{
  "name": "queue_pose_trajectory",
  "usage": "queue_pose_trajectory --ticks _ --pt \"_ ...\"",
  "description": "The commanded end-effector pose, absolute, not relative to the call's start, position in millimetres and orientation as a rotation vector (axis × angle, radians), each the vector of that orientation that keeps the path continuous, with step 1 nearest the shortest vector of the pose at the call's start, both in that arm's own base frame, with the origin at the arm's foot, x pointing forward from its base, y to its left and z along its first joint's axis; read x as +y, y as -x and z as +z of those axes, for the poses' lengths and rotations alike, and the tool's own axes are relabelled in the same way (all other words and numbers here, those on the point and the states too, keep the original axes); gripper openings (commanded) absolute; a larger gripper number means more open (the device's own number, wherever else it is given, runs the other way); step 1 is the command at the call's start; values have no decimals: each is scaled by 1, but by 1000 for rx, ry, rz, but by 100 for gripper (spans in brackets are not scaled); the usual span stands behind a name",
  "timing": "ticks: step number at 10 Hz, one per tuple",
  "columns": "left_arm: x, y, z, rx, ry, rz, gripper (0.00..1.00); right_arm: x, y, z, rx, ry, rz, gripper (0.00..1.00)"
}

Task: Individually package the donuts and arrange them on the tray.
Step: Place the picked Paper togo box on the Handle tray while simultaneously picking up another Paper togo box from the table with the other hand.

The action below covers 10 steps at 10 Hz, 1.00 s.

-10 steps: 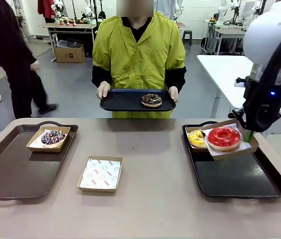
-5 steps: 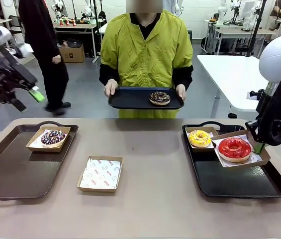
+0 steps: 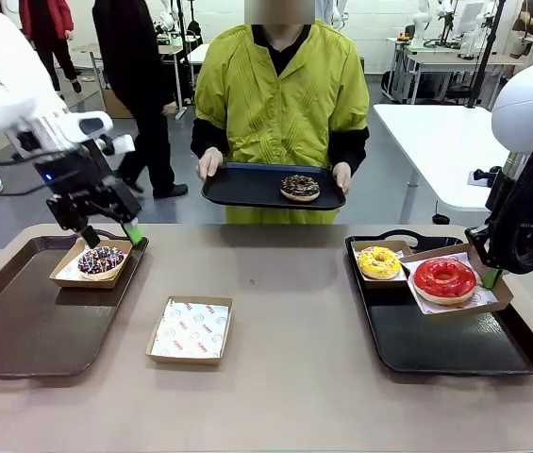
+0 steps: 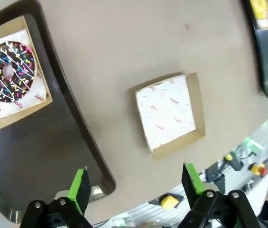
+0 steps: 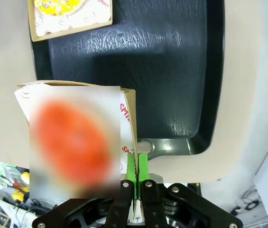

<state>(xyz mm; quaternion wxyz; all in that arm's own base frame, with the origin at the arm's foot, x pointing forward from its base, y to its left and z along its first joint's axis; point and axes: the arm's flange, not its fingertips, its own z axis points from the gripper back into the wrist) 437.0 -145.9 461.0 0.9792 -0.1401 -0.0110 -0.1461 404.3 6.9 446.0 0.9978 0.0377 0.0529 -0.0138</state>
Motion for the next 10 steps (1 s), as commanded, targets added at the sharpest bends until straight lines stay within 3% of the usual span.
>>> queue_pose_trajectory --ticks 1,4,10 --pt "-166 -424 442 -34 154 -274 100 7 -404 450 112 -75 -27 2" --pt "-178 -418 418 8 154 -274 100 7 -404 450 112 -75 -27 2" --pt "-176 -419 428 -15 162 -302 100 7 -404 450 112 -75 -27 2"
